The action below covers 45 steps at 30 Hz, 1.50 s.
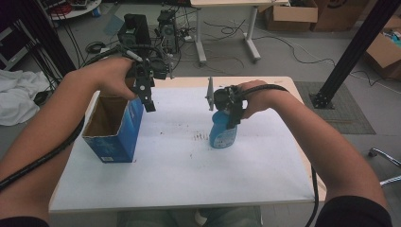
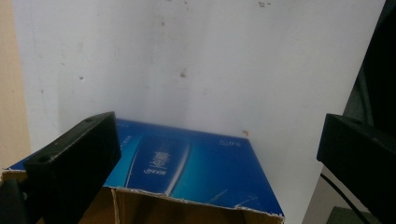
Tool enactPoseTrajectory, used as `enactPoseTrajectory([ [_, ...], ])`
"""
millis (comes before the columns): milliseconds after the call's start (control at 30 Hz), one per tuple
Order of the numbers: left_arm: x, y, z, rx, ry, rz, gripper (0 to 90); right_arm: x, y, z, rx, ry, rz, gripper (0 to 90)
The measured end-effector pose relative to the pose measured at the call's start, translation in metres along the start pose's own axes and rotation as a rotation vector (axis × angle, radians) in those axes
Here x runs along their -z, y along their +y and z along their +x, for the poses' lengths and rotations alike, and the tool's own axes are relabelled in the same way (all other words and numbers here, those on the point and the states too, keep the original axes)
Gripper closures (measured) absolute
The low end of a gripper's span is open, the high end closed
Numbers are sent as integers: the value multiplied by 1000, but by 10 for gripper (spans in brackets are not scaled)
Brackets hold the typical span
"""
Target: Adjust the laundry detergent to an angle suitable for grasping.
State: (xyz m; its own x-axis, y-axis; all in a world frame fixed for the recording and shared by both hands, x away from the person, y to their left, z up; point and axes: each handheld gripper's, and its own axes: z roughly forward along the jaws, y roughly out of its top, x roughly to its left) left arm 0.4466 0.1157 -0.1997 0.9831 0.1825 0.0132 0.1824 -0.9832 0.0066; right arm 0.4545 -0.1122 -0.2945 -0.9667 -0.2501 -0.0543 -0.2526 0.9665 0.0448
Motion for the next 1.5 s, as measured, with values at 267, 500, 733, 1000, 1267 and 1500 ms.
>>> enactPoseTrajectory([
  [267,-2,0,1,3,-4,2,1,0,0,1,7,-4,-6,281],
  [500,-3,1,1,1,-5,-2,1,0,0,3,26,-4,-7,366],
  [733,-4,1,1,2,-7,-3,1,1,0,4,36,5,-12,376],
  [1000,-5,-1,0,4,-5,4,1,1,0,4,23,10,-17,378],
  [1267,-4,-1,-1,4,-3,7,1,9,2,8,16,20,-44,379],
  [1500,-2,2,-4,-7,1,6,1,19,-3,9,-41,15,-38,379],
])
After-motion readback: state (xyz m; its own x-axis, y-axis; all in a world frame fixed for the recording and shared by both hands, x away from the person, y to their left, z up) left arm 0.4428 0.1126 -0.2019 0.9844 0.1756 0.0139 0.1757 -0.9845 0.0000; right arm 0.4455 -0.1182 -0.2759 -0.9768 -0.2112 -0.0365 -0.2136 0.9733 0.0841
